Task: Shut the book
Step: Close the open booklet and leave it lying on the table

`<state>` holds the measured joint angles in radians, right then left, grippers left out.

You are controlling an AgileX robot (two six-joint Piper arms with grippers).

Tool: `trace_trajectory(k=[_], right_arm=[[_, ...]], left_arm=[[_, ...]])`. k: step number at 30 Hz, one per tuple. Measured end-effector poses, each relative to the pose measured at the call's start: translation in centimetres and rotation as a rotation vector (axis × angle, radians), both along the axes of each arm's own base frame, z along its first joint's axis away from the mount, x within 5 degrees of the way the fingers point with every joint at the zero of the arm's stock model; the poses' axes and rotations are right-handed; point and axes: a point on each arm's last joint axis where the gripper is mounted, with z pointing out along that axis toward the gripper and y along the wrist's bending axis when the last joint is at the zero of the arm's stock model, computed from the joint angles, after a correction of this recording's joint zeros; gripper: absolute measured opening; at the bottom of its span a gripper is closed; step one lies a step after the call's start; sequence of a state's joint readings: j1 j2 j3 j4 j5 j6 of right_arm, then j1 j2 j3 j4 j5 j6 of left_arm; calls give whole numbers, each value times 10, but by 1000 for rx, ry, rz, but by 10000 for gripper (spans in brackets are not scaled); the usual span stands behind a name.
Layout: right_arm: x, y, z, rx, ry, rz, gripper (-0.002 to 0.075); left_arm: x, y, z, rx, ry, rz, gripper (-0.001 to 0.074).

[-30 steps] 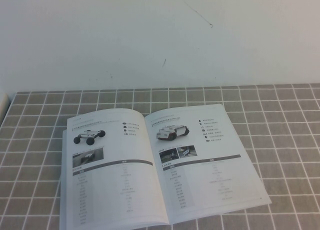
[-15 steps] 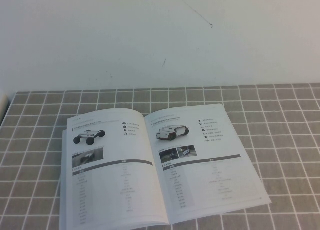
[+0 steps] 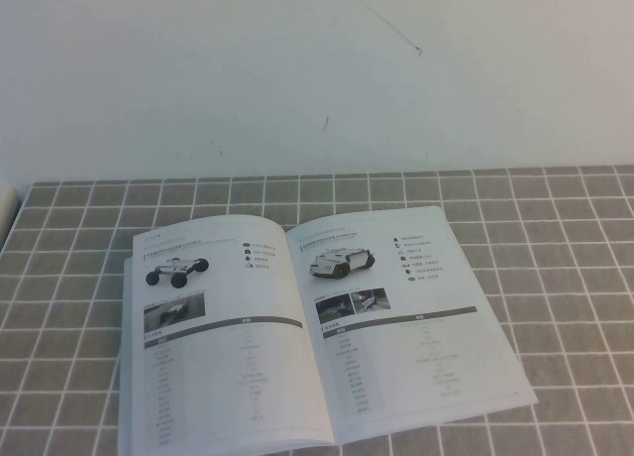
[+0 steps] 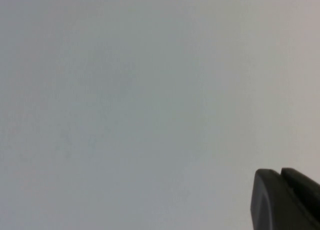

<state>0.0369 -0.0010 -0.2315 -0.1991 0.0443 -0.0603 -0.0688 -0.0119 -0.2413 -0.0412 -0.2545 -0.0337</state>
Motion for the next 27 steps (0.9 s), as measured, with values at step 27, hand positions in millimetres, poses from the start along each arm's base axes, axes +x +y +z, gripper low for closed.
trace_trajectory(k=[27], right_arm=[[197,67,37,271,916,552,-3]], left_arm=[[130,-16,1,-19,966,-90,-4]])
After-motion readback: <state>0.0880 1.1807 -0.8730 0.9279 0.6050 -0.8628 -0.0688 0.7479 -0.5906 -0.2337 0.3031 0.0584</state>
